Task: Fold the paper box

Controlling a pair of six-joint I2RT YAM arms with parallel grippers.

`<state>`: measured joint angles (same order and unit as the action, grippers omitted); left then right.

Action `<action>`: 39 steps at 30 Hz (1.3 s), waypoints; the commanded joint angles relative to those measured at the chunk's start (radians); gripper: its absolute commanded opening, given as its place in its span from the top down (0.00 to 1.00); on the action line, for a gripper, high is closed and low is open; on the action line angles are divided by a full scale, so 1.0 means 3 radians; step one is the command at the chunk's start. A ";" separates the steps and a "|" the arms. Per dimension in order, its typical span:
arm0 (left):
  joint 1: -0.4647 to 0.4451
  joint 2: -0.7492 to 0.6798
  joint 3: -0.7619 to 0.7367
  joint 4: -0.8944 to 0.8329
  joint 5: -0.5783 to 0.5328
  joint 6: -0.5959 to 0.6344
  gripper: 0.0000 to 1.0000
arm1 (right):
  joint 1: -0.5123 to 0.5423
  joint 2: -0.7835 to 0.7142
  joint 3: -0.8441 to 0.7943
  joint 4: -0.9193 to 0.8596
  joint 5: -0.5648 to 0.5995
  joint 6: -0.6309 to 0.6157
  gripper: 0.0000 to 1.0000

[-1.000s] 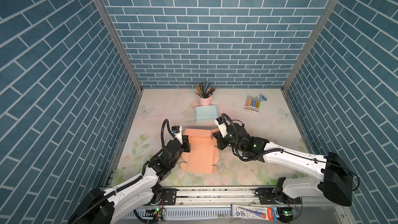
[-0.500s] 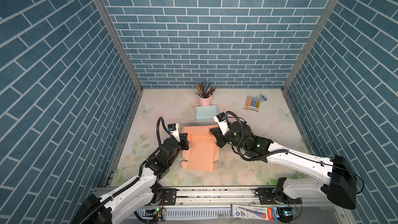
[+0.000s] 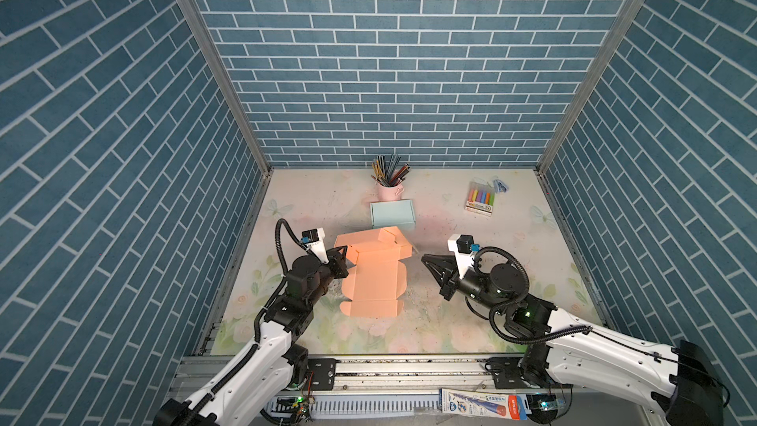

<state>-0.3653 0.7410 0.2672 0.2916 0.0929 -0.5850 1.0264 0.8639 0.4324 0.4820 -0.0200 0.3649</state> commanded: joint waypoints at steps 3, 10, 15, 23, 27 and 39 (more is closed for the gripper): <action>0.0123 -0.0110 0.0081 0.0034 0.0318 -0.0184 1.00 | -0.0015 0.0015 -0.0231 0.0597 -0.0067 0.0163 0.92; 0.0134 -0.0126 0.0004 0.0234 0.0475 -0.0255 1.00 | -0.0016 0.0353 -0.0030 0.0574 -0.0182 0.0143 0.95; 0.0129 -0.0062 -0.0016 0.0313 0.0582 -0.0277 1.00 | -0.0015 0.0417 0.0020 0.0707 -0.0139 0.0128 0.95; 0.0138 -0.0046 -0.0027 0.0415 0.0664 -0.0316 1.00 | -0.0015 0.0613 0.0165 0.0852 -0.0233 0.0077 0.96; 0.0136 -0.0032 0.0009 0.0431 0.0730 -0.0310 1.00 | -0.0016 0.0723 0.0275 0.0867 -0.0290 0.0047 0.96; 0.0135 0.0010 -0.0022 0.0489 0.0783 -0.0320 1.00 | -0.0018 0.0988 0.0474 0.0727 -0.0322 0.0067 0.96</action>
<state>-0.3290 0.7456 0.2630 0.4057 0.3058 -0.6861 1.0245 1.1469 0.5323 0.6983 -0.1062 0.3874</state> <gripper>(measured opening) 0.094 0.046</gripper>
